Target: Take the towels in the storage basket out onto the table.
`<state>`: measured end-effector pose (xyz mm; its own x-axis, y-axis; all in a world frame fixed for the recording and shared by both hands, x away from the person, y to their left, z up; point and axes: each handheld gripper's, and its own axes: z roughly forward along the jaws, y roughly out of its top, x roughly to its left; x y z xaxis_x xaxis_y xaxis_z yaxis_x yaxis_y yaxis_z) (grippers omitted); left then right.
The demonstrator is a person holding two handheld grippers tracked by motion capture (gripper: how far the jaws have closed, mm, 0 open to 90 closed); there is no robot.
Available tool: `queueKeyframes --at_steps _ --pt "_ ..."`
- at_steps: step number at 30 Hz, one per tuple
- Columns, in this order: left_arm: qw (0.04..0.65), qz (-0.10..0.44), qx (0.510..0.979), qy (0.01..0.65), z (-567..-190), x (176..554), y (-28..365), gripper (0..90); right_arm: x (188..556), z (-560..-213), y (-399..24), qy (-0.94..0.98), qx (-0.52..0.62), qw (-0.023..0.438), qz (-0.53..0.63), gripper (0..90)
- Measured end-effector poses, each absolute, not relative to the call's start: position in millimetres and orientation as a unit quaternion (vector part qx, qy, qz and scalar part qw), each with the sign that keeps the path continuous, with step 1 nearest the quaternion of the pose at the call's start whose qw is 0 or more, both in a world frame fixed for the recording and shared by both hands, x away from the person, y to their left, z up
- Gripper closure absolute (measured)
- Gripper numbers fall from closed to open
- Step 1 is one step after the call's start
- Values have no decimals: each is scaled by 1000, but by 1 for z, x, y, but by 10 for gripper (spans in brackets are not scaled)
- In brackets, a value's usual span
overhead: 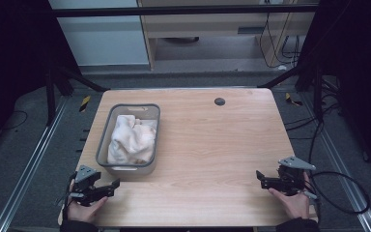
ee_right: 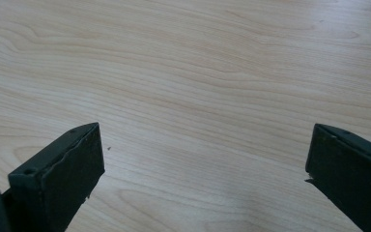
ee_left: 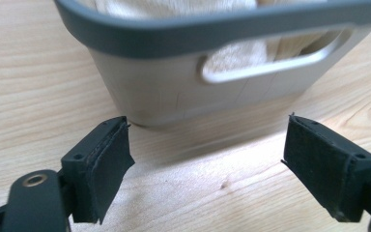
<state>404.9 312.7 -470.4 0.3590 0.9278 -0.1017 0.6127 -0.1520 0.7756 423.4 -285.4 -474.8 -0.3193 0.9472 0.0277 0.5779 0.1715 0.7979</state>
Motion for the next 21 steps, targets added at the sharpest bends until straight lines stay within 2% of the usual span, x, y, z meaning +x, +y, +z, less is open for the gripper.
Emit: queueKeyframes --at_steps 3,11,21 --pt "389 207 724 530 -465 403 315 186 421 -473 -284 727 517 247 378 14" --pt "401 214 718 528 -453 400 312 195 413 -473 -282 720 515 272 378 125" --pt "423 217 703 528 -442 398 313 214 412 -476 -280 724 509 254 390 150"
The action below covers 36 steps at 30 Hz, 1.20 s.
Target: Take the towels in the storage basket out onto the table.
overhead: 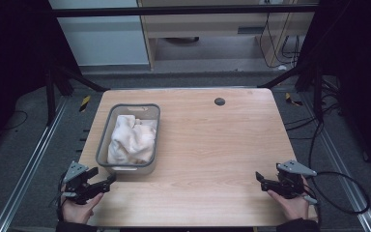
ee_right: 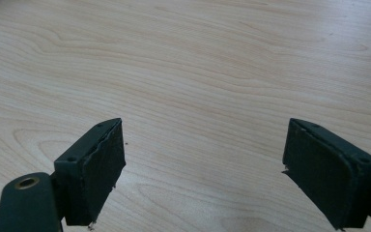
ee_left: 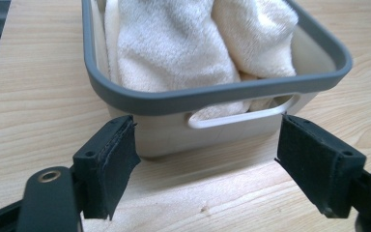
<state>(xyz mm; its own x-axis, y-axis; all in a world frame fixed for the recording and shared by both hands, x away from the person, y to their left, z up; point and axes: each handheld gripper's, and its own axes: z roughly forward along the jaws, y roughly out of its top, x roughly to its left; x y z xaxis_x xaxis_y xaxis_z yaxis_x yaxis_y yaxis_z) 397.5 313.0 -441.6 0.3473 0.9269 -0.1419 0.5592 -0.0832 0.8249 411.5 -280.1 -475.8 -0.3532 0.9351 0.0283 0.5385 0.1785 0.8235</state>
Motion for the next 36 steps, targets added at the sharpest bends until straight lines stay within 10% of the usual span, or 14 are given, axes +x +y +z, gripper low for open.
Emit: queueKeyframes --at_steps 36 --pt "446 227 707 499 -391 413 307 236 413 -479 -278 727 495 273 390 154"
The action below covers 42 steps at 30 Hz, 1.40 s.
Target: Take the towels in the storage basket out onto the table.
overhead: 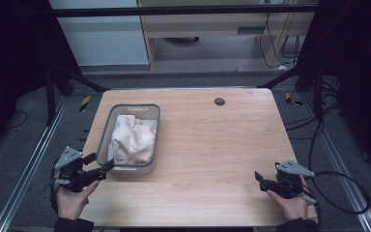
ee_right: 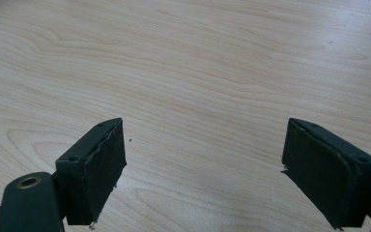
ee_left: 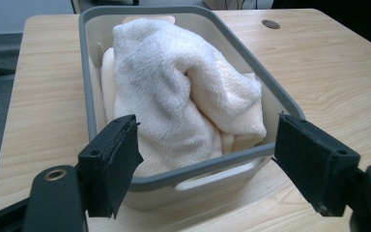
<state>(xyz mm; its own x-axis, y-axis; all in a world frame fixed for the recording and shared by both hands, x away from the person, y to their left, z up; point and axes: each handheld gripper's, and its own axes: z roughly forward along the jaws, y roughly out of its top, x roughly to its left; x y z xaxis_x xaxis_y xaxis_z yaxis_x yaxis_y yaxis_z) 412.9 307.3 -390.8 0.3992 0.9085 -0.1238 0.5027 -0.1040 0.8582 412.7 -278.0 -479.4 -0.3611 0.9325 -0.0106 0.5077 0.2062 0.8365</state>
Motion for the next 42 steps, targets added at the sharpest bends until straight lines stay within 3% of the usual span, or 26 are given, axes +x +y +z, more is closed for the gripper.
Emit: queueKeyframes --at_steps 42 --pt "380 220 755 486 -358 478 278 231 414 -483 -275 741 488 270 373 144"
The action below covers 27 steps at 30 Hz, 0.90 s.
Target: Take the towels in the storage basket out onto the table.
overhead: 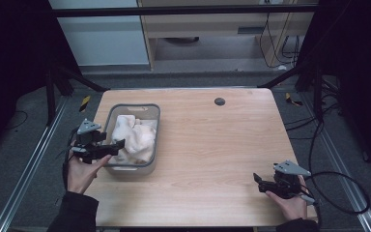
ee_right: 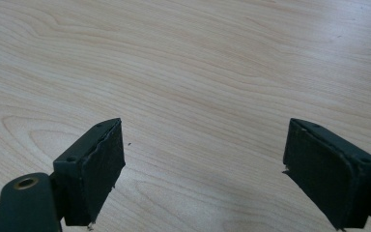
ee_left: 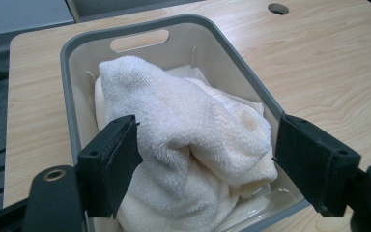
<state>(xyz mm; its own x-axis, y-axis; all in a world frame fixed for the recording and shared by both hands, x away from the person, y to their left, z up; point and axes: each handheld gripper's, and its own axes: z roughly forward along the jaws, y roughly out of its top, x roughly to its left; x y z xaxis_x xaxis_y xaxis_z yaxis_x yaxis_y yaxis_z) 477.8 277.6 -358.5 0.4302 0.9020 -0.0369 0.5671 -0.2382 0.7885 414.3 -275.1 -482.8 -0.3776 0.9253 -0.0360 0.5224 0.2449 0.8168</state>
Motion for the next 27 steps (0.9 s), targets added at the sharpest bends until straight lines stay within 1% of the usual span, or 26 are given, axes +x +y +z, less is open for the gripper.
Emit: queueKeyframes --at_steps 27 --pt "325 208 774 503 -372 512 264 204 415 -484 -275 745 489 265 368 136"
